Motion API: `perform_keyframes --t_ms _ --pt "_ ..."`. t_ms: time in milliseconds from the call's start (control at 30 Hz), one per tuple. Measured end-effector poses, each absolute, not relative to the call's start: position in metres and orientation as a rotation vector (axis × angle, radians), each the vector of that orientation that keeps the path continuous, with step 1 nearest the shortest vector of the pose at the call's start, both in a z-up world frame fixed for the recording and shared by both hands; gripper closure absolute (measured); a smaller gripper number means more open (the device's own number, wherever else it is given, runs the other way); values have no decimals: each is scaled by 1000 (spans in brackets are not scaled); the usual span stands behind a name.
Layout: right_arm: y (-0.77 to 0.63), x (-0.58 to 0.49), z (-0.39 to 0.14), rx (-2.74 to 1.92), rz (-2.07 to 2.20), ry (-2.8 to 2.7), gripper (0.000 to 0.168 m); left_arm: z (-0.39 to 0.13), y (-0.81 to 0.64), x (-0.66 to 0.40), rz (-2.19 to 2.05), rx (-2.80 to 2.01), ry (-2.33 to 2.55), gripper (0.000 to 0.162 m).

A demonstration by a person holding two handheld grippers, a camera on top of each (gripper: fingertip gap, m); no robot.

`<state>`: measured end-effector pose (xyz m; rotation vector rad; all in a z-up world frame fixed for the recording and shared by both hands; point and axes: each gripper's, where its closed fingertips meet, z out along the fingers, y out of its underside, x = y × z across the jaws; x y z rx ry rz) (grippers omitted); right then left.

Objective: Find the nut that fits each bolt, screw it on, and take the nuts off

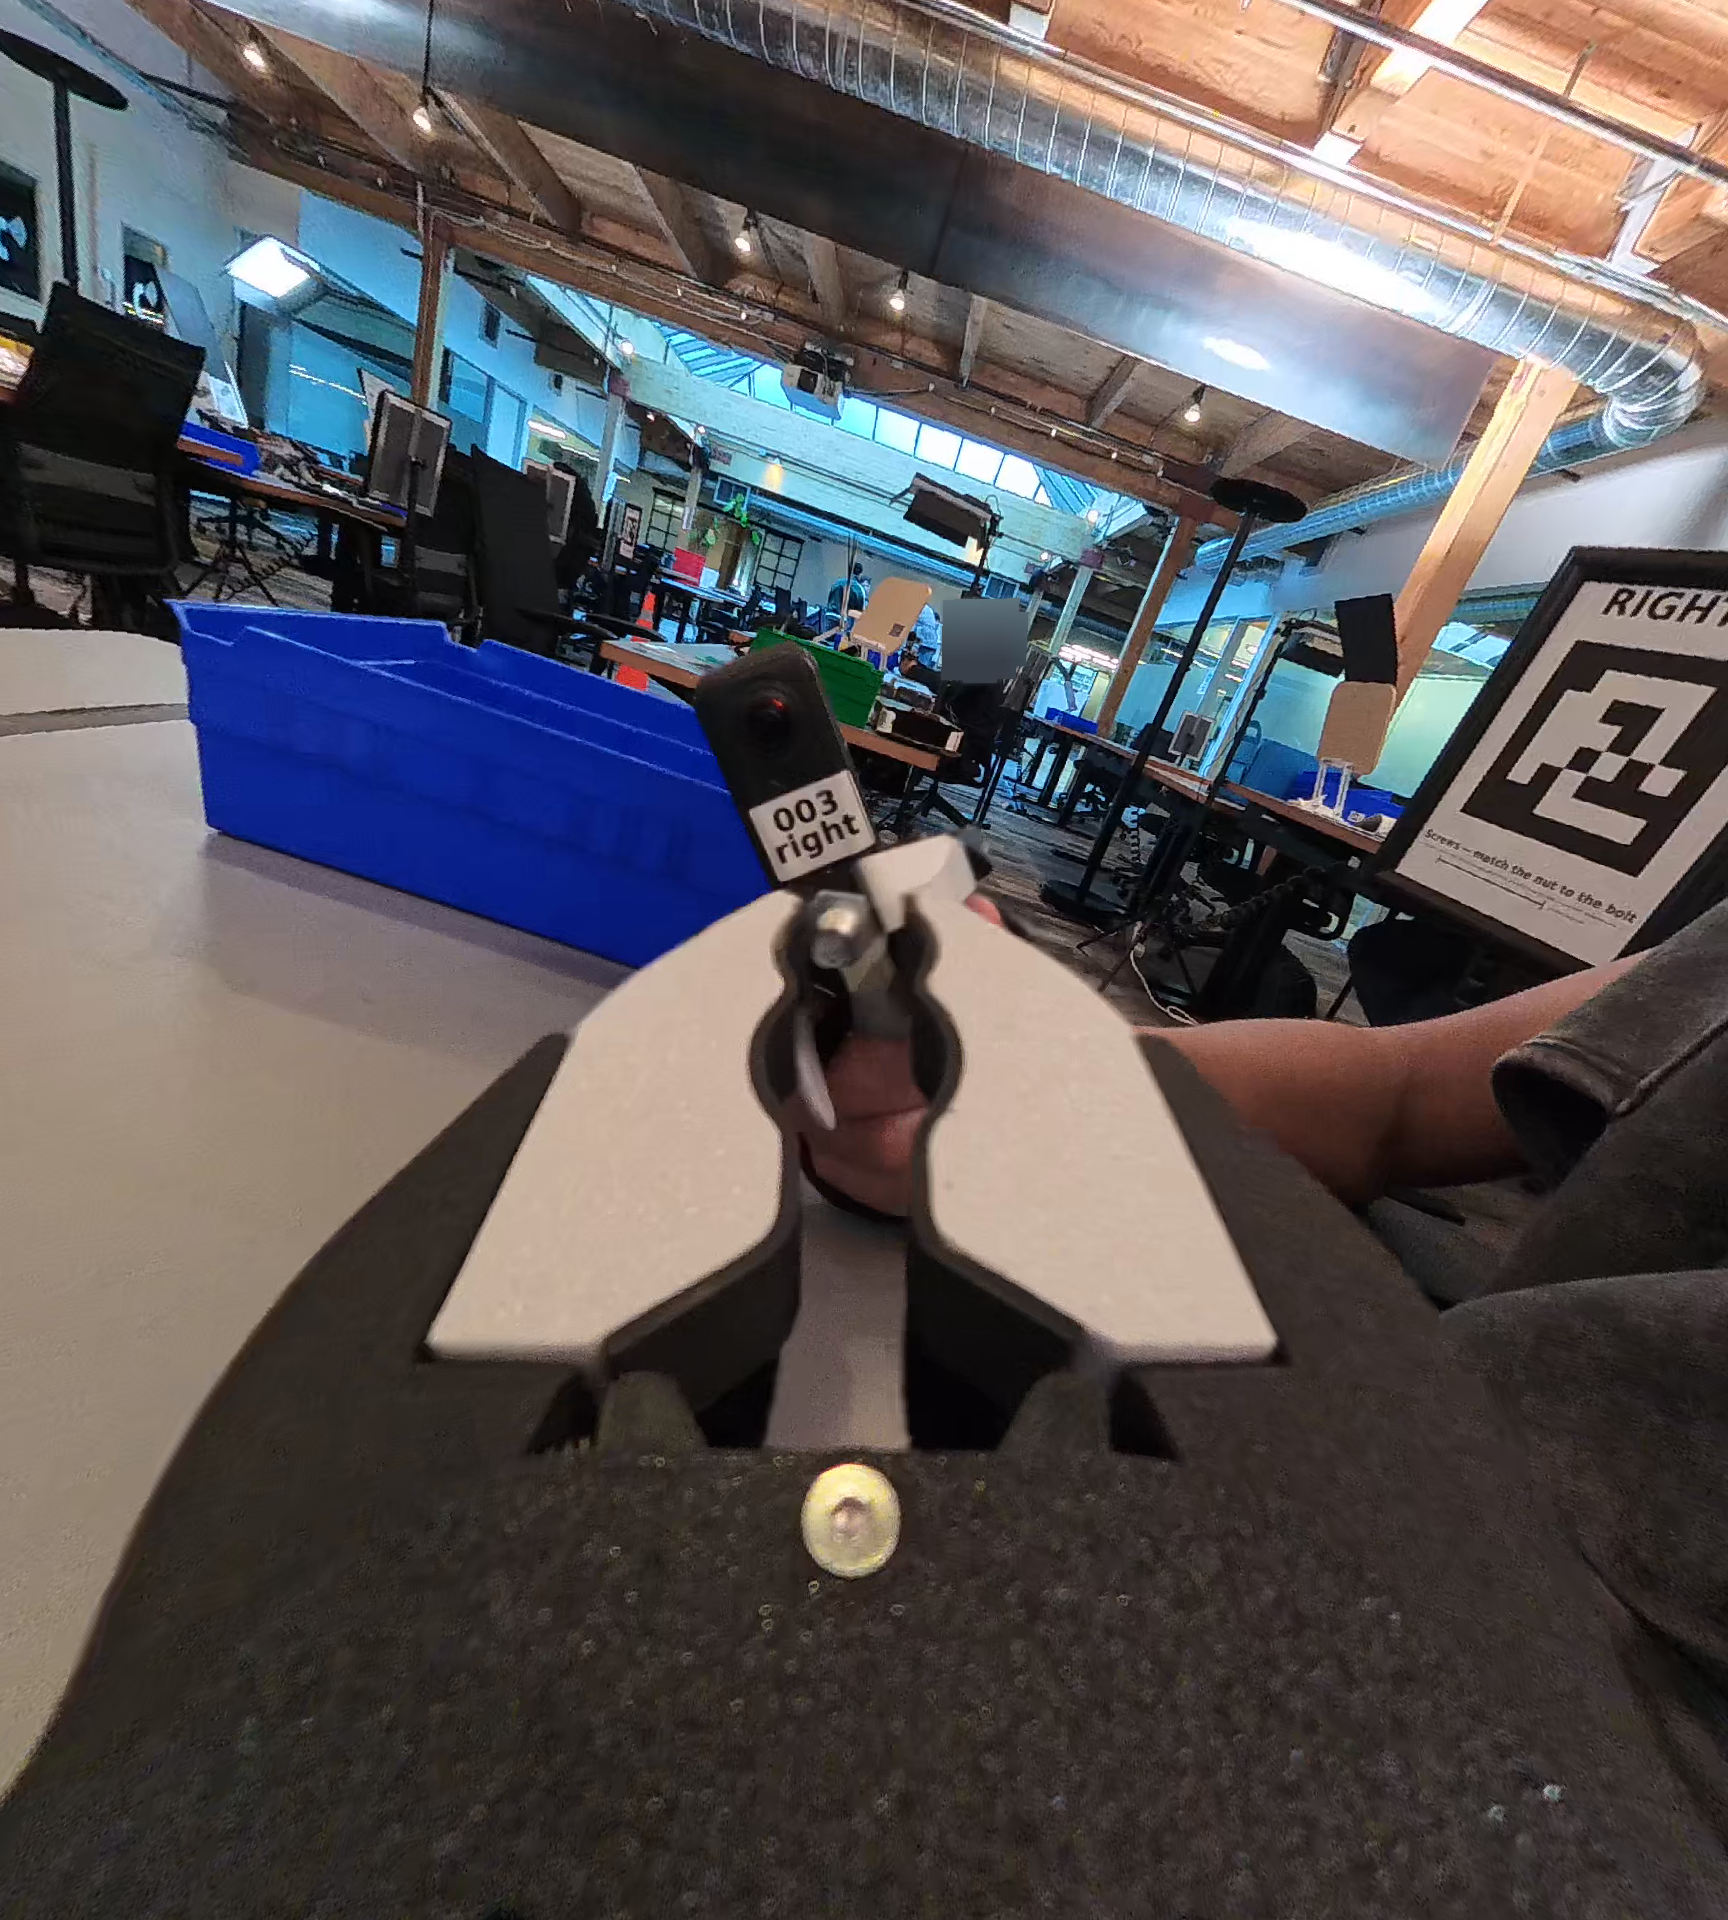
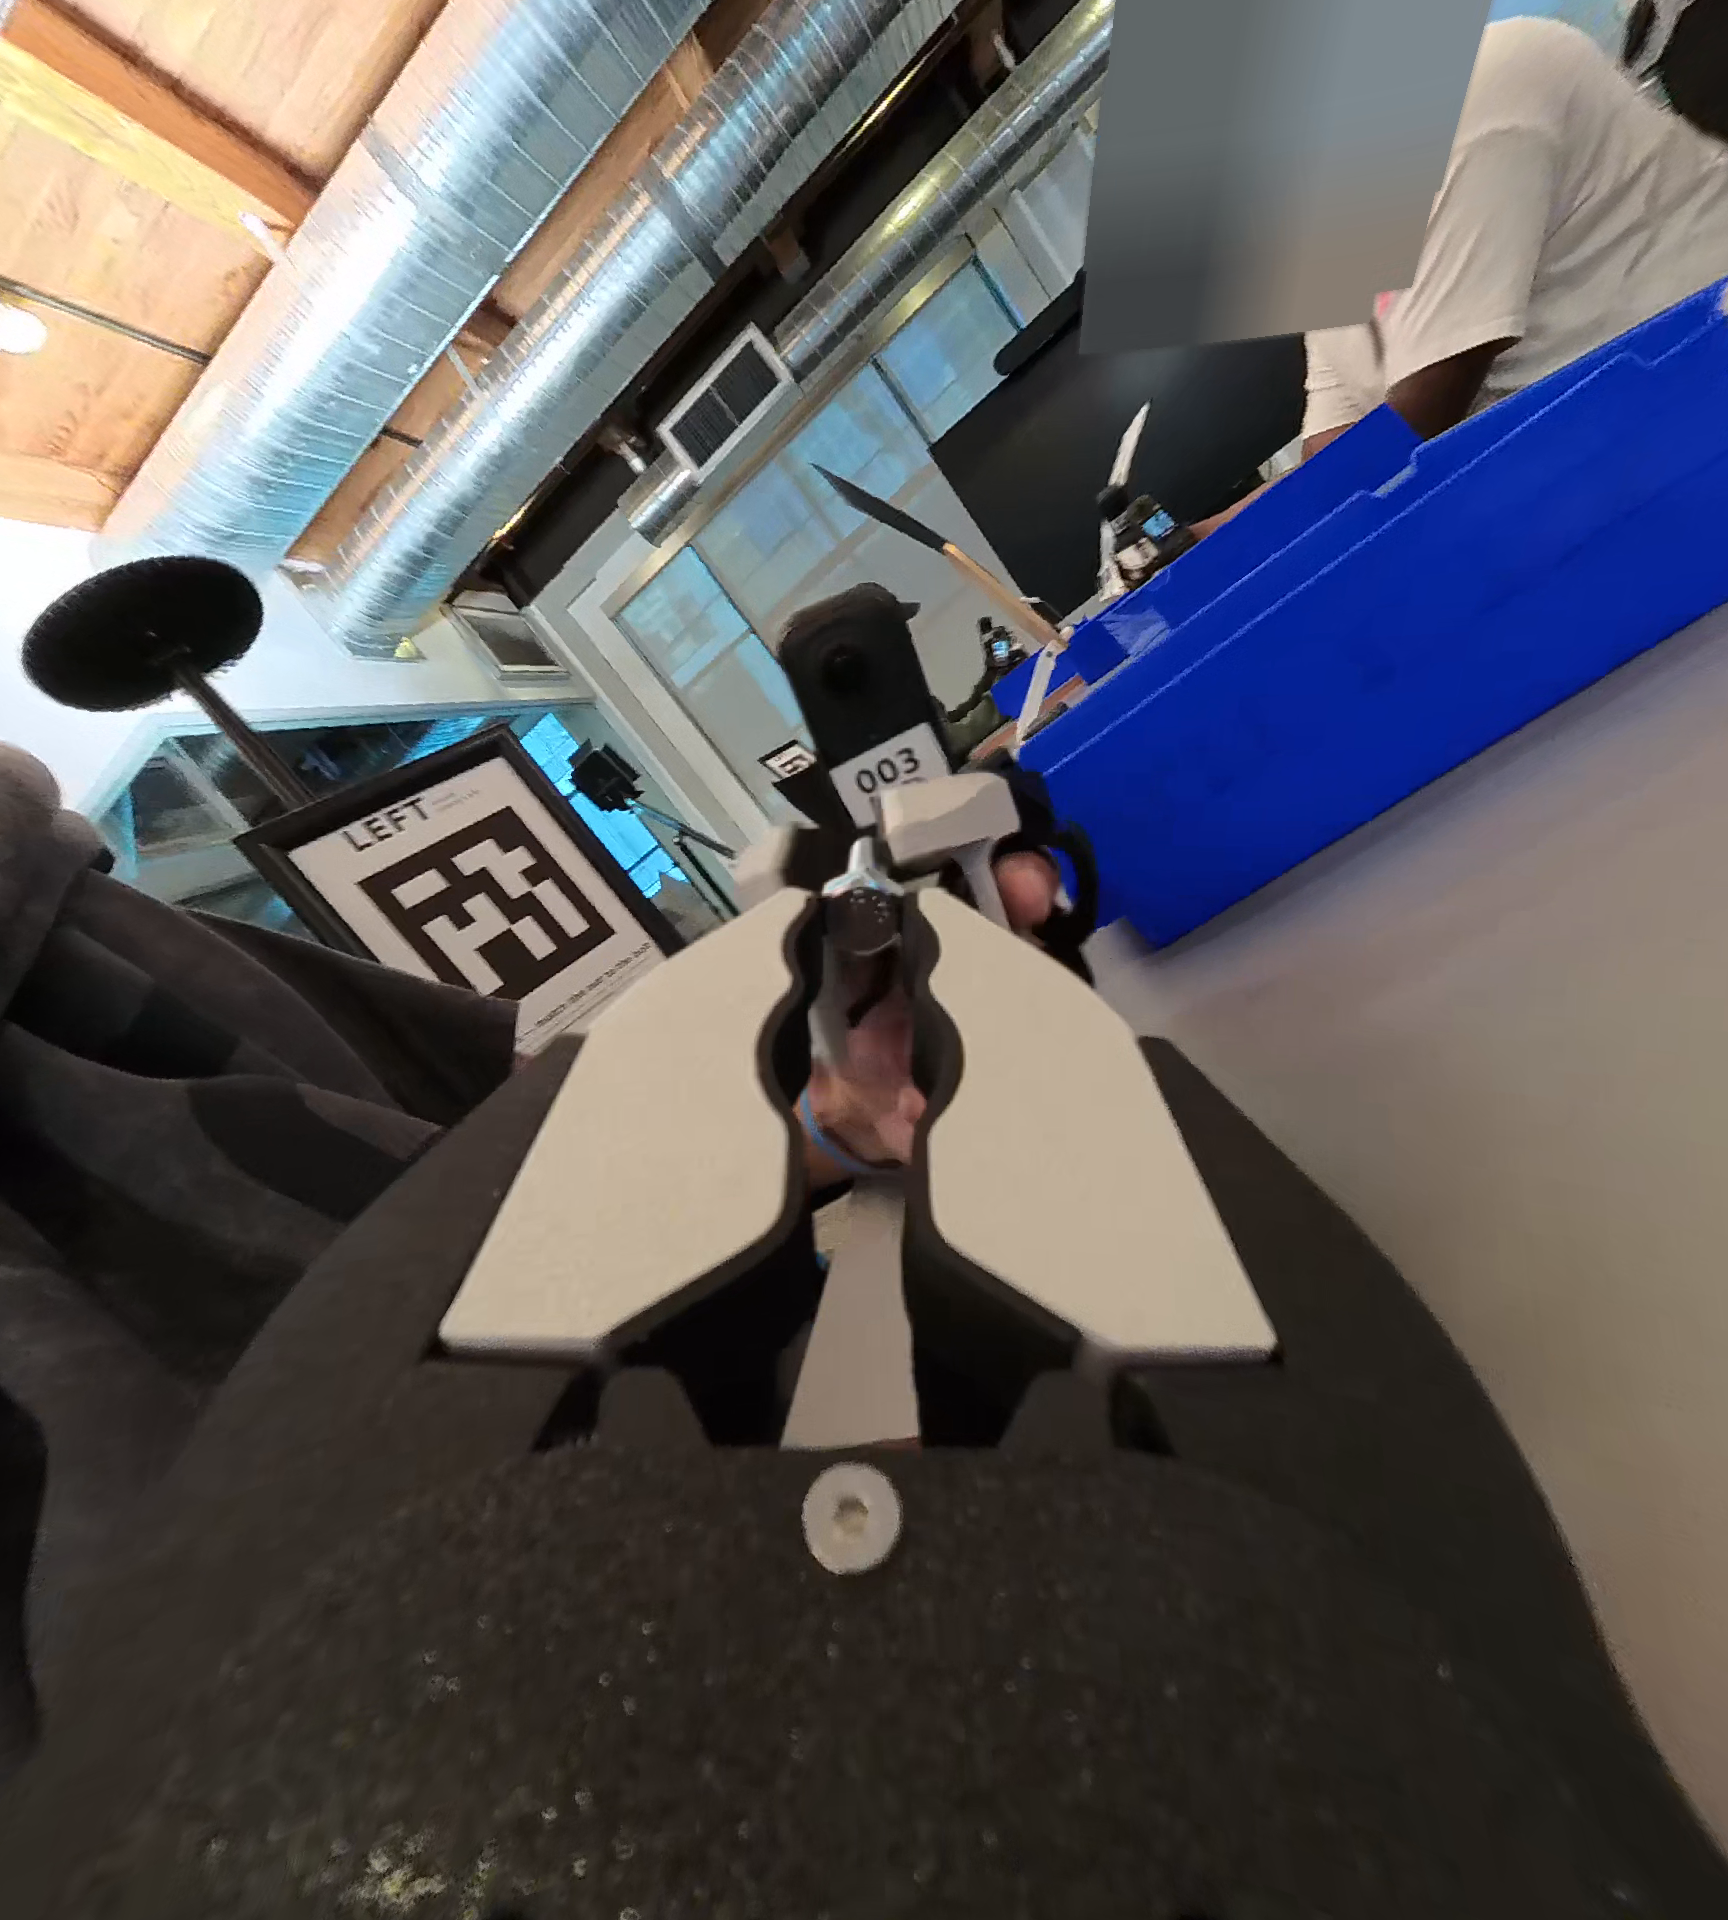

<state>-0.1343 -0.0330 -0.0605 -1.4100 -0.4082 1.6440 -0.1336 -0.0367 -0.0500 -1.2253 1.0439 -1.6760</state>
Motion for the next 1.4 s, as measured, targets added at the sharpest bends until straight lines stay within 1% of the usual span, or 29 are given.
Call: perform_keyframes --t_ms 33,67,233,267,333,367,500,567,667,767,833,900,1033,1167,1400 --pt "-30 -131 -61 -1416 1637 -386 154 -48 -36 -135 -1684 -1230 1042 136" --pt "-28 -128 -61 -1414 1646 -363 154 -46 -34 -138 -1688 -1241 1041 132" --pt "-19 -108 -57 -1379 1570 -272 154 -35 -32 -150 -1722 -1286 1104 126" --pt "-18 -105 -56 -1369 1563 -256 154 -31 -34 -152 -1745 -1303 1141 122" --pt "-18 -101 -56 -1367 1558 -241 154 -18 -42 -159 -1787 -1330 1228 109" --pt "-18 -100 -56 -1369 1560 -240 154 -10 -45 -164 -1769 -1345 1277 106" --pt "-18 -103 -59 -1390 1535 -256 154 17 -32 -199 -1441 -1465 1400 106" --pt "-20 -108 -61 -1407 1520 -280 154 18 -6 -227 -1159 -1591 1426 114" --pt "-23 -117 -64 -1438 1489 -336 154 -2 49 -283 -645 -1828 1502 116" --pt "-26 -125 -68 -1466 1448 -395 154 -32 114 -357 -21 -2078 1515 119" --pt "-28 -130 -70 -1482 1431 -422 154 -57 136 -396 238 -2241 1555 121" --pt "-29 -132 -71 -1486 1430 -438 154 -84 145 -423 387 -2376 1642 122" --pt "-30 -133 -70 -1483 1442 -440 154 -123 152 -452 587 -2518 1856 124" --pt "-31 -132 -70 -1483 1450 -441 154 -148 152 -459 622 -2590 1982 125" --pt "-35 -135 -68 -1474 1475 -455 154 -176 152 -479 550 -2732 1893 125"
